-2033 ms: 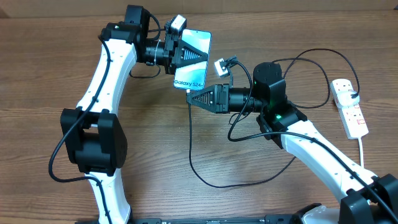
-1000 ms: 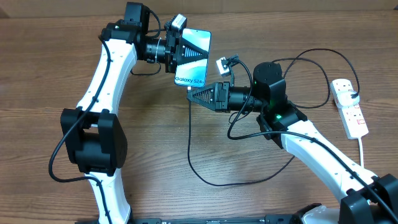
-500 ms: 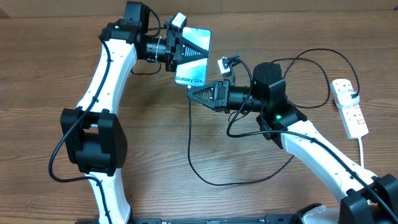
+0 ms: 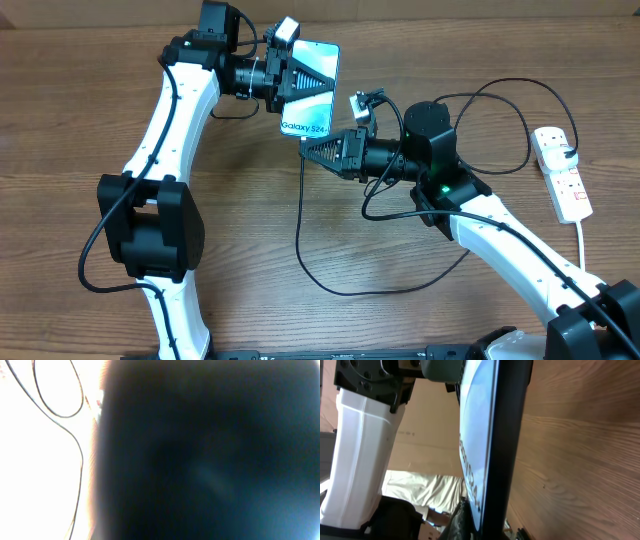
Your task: Plug charger to phone and switch on socket
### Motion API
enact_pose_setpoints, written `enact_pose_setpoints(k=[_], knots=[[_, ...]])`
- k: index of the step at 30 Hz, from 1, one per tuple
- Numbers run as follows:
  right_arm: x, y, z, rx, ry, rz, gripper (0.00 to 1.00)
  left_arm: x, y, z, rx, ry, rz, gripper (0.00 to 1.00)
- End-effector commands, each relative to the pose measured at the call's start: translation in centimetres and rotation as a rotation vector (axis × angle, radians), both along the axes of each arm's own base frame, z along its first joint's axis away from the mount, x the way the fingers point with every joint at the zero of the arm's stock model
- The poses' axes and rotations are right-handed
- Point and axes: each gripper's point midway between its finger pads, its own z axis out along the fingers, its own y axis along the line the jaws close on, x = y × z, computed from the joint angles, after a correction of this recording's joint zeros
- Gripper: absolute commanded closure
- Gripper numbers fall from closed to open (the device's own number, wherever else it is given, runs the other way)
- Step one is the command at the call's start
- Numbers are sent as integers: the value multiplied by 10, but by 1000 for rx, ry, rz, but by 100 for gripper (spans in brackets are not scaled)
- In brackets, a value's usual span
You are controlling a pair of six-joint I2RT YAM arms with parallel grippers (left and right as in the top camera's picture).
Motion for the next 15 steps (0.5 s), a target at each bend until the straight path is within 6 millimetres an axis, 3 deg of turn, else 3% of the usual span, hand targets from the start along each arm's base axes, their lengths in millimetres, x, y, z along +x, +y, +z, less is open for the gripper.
enact_pose_setpoints(k=[1, 15], knots=[[36, -16, 8, -17, -42, -197, 96, -14, -3, 31, -91, -49, -46, 95], [47, -31, 14, -12, -99, -223, 96, -18, -3, 33, -109, -61, -57, 96]])
